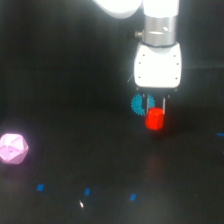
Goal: Pick up the red object from the table
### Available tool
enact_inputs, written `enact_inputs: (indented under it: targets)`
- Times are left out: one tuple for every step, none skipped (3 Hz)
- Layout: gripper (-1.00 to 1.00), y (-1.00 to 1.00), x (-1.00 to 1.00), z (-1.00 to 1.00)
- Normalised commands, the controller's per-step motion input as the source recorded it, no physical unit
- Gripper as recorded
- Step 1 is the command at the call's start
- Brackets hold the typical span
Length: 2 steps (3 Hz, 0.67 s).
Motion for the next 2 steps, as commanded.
enact_inputs:
  targets:
    - [-1.00,0.65,0.32,1.00]
    - [-0.96,0.57,0.32,1.00]
